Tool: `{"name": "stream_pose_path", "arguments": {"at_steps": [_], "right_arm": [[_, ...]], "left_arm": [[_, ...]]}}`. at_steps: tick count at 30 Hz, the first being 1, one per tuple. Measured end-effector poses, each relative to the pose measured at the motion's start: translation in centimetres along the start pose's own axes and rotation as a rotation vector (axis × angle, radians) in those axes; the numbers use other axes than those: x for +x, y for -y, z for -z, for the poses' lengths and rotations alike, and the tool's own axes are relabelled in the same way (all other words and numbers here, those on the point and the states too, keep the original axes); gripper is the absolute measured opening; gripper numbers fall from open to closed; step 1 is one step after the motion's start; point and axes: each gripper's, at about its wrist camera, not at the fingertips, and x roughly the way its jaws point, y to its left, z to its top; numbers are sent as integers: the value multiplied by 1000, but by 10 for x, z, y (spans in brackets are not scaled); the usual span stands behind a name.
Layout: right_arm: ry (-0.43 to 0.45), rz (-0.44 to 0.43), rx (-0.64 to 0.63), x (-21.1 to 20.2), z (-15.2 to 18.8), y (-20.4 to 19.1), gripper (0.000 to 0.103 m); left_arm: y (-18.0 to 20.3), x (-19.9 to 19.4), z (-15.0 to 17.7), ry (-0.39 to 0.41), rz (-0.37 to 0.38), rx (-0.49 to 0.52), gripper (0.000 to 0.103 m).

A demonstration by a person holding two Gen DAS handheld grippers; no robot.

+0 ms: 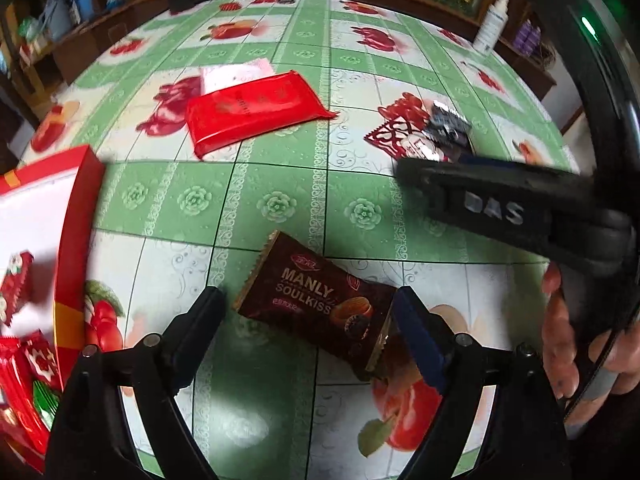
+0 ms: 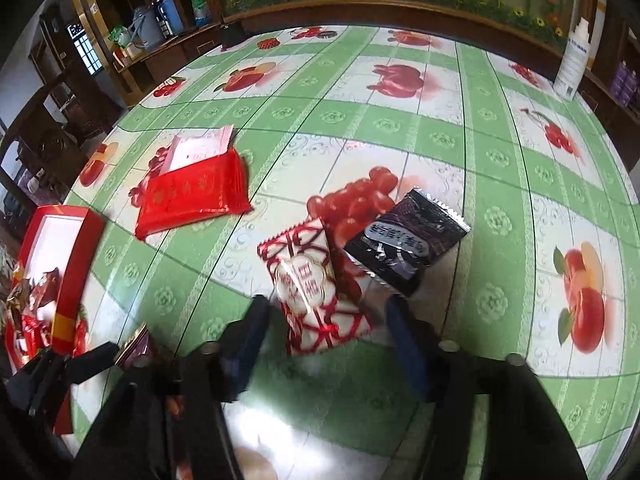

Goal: Organize snacks
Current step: 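Grasp the brown Manly bag with the left tool while the right tool grasps the red-white bag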

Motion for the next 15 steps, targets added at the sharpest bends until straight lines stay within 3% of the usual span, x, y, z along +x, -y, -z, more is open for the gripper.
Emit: {"name": "stream_pose_path", "arguments": {"at_steps": [3, 5, 6, 15], "right_arm": [[30, 24, -2, 1, 0, -2, 63], [33, 35, 18, -1, 0, 2, 44], [30, 39, 27, -1, 0, 4, 42], [-23, 45, 22, -8, 11, 7, 42]], "left_arm": [[3, 1, 3, 25, -20, 48, 87], [1, 1, 4, 34, -17, 66, 87], [0, 0, 4, 34, -17, 75, 87], [-30, -13, 24, -25, -21, 120, 89]]}}
